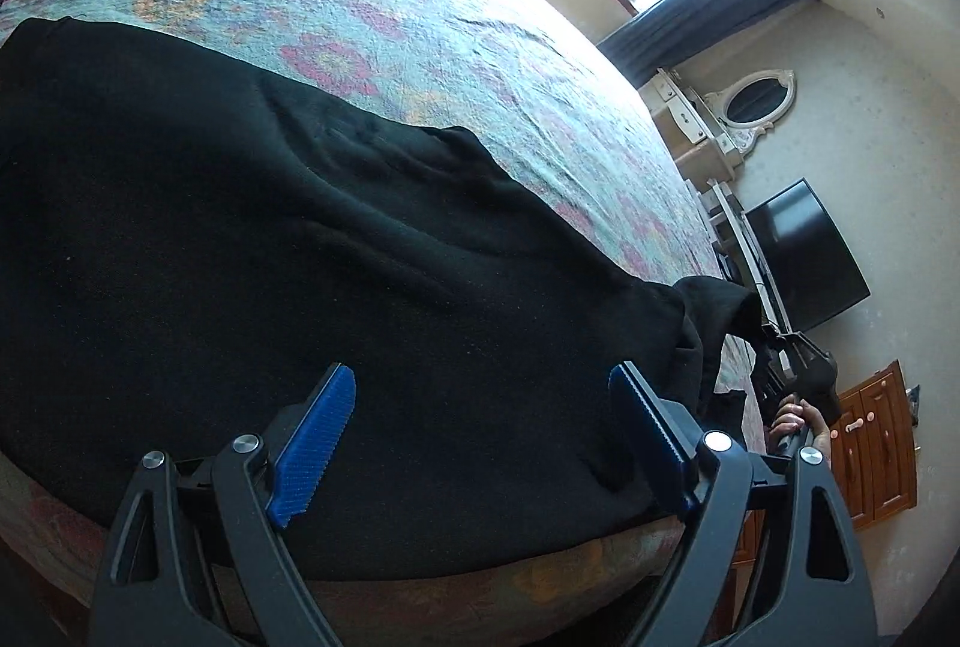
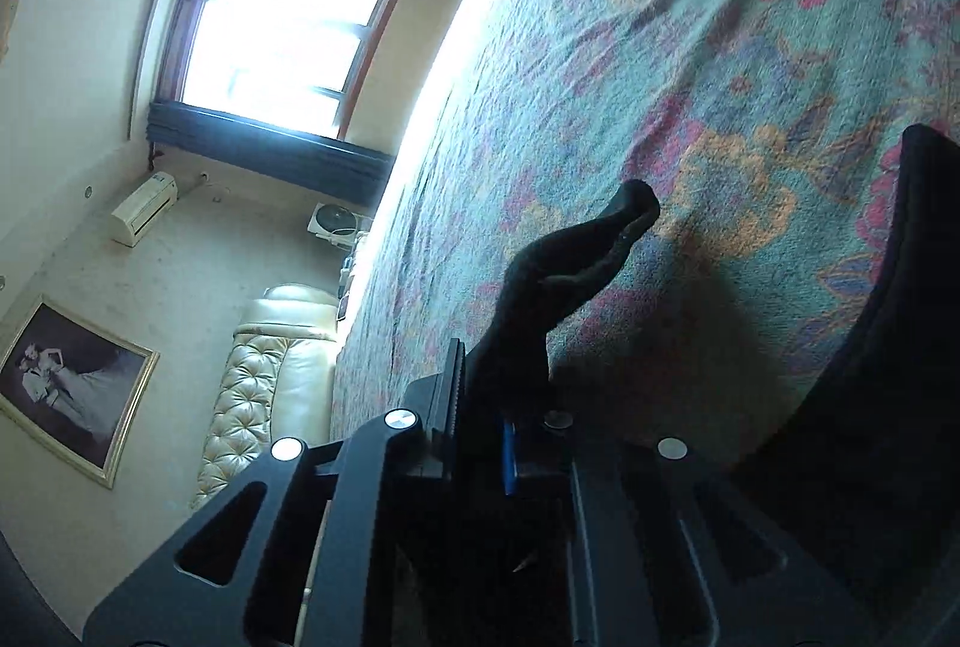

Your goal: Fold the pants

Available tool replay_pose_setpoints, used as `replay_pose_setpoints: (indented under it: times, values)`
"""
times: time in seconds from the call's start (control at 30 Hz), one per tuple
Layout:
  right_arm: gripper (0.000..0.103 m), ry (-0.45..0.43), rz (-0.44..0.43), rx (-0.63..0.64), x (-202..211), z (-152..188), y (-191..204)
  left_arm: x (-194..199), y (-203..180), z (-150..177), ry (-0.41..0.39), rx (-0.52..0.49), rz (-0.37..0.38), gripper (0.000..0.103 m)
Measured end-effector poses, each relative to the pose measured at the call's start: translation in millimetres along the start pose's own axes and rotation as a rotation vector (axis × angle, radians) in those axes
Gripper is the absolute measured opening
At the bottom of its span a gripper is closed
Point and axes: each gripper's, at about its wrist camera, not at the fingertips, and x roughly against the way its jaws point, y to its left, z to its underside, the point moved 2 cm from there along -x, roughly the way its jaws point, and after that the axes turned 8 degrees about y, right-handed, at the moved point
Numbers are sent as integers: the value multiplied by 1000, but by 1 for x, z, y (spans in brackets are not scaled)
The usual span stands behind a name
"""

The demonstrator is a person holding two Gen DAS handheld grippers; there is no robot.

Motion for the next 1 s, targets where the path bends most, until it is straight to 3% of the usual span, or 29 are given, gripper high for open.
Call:
replay_pose_setpoints:
  times: [0.2,0.37,0.43,0.5,0.53,0.63,0.83,1.0]
  values:
    - [10,-3,48,44,81,-8,-15,-19,-30,6,27,-17,50,85]
    - [10,11,134,-19,138,-1,-84,-34,-54,14,59,-45,63,85]
    - [16,17,123,-90,145,8,-112,-40,-62,16,75,-55,61,85]
    - [38,10,59,-190,157,18,-136,-40,-66,21,90,-62,57,85]
    - [40,4,21,-230,164,25,-145,-42,-68,22,94,-63,56,85]
    - [46,0,-52,-320,178,41,-166,-47,-71,23,106,-61,52,85]
    - [47,-25,-86,-326,174,47,-184,-62,-81,30,118,-49,41,85]
    - [62,-44,-10,-236,153,28,-162,-63,-80,36,126,-55,33,85]
